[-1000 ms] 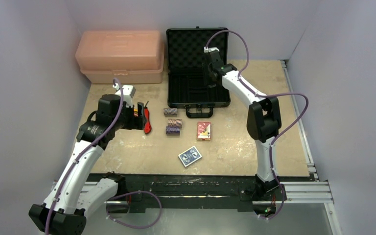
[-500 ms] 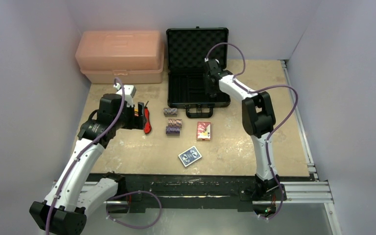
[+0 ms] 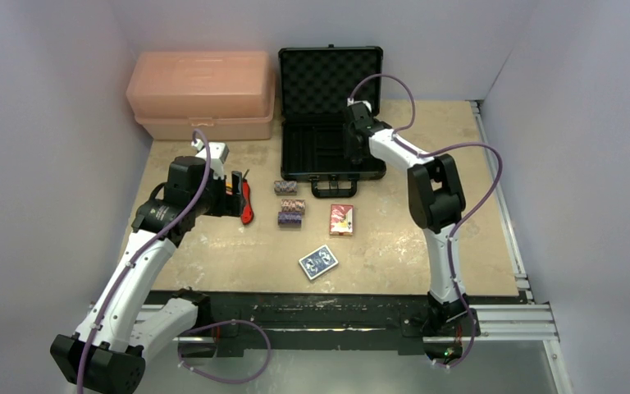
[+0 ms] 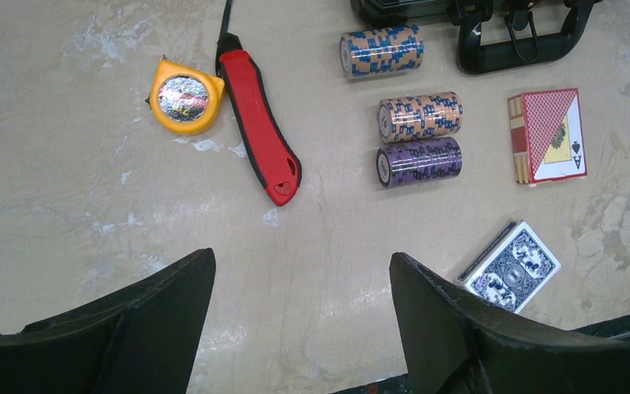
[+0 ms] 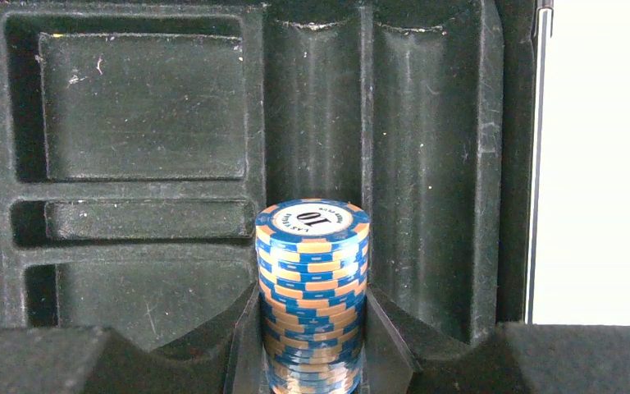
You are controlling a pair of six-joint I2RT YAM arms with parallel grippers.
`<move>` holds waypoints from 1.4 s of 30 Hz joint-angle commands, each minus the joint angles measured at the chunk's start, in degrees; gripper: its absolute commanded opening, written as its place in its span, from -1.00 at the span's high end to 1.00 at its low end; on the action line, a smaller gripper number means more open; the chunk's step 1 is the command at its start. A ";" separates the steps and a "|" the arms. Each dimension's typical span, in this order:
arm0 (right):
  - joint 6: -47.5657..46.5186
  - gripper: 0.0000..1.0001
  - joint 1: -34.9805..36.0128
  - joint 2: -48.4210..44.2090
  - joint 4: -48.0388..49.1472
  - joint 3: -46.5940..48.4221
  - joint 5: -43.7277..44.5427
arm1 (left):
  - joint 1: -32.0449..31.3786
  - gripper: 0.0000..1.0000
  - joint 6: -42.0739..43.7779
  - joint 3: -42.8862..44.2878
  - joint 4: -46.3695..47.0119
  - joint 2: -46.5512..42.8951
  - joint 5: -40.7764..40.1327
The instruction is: Pack up texas hold em set
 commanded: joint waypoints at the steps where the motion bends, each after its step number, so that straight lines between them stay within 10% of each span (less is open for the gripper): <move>1: 1.01 1.00 -0.17 -1.60 -4.34 -3.39 0.38 | -0.27 -0.54 0.12 1.82 0.65 -0.19 -0.34; 17: 1.04 -0.47 -0.21 -6.81 -5.31 -6.60 -0.93 | -0.27 -0.54 0.12 1.95 0.43 -0.32 -0.55; 31: 1.87 -0.42 -0.22 -9.44 -4.59 -0.34 -1.22 | -0.27 -0.54 0.22 1.92 0.29 -0.32 -0.90; 42: 3.30 0.07 -1.25 0.26 -5.59 14.26 -1.35 | -0.27 -0.54 0.23 1.89 0.31 -0.32 -1.18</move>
